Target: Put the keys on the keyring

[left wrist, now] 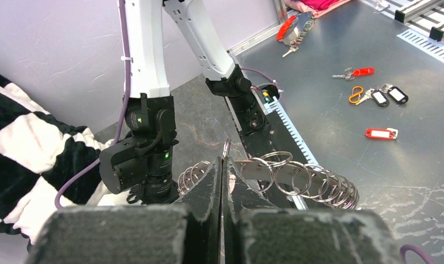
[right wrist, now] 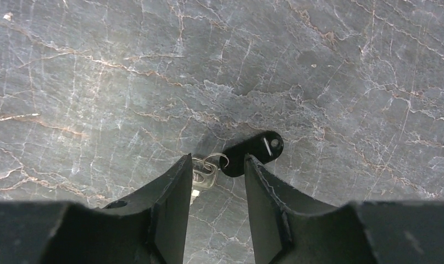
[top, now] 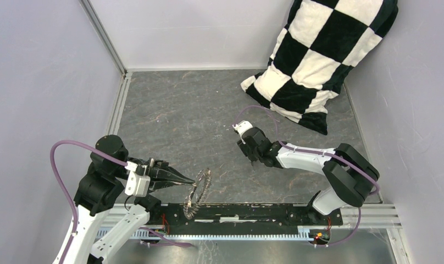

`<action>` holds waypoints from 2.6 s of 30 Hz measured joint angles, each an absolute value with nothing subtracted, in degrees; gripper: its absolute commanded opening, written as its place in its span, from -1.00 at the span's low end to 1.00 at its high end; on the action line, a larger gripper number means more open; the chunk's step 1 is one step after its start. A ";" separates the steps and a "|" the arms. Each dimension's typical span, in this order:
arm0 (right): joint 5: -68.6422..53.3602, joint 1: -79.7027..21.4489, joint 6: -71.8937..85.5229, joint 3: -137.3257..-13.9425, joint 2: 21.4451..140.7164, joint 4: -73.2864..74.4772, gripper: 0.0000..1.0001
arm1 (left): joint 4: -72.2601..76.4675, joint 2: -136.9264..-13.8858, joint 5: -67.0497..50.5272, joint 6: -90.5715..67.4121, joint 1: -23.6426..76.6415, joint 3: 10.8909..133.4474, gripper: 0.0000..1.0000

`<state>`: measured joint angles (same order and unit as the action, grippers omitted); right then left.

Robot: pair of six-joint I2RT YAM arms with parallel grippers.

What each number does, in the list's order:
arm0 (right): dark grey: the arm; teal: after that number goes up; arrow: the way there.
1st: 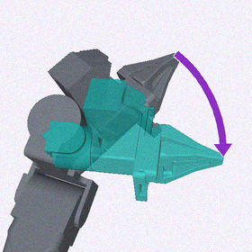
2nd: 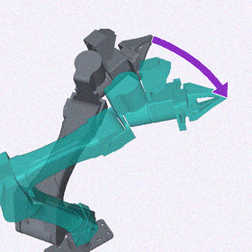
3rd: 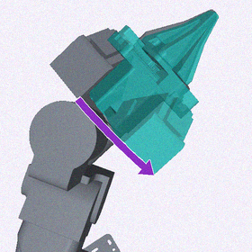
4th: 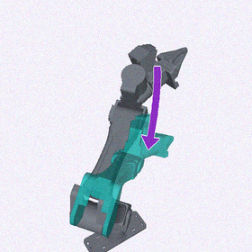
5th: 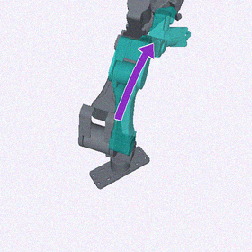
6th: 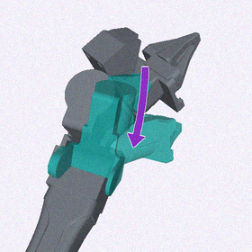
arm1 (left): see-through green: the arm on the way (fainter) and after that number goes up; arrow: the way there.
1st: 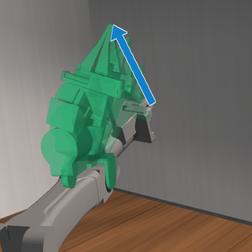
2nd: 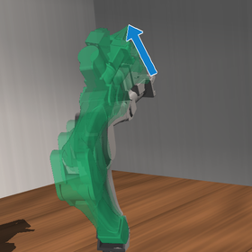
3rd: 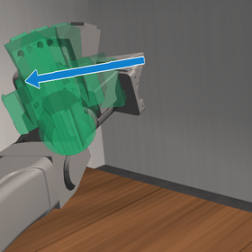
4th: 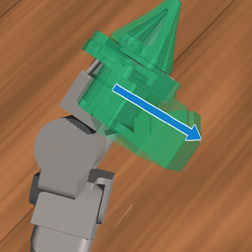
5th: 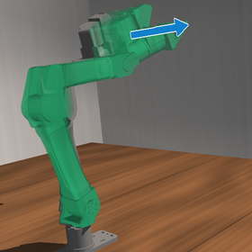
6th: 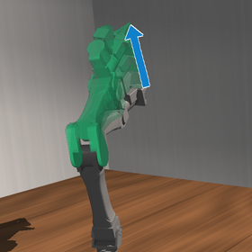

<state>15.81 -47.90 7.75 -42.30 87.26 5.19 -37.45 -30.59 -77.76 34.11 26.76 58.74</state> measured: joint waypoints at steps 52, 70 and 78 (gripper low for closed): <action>-43.18 -24.32 -44.88 -47.92 95.55 16.32 -0.06 | -37.67 -30.22 -76.34 34.11 26.76 58.74 -0.96; -43.24 -24.75 -45.67 -47.90 96.03 16.36 -0.99 | -37.67 -30.22 -75.02 34.11 26.76 58.74 -0.96; -43.44 -26.06 -39.94 -46.30 94.43 12.05 -0.99 | -37.67 -30.22 -74.98 34.11 26.76 58.74 -0.96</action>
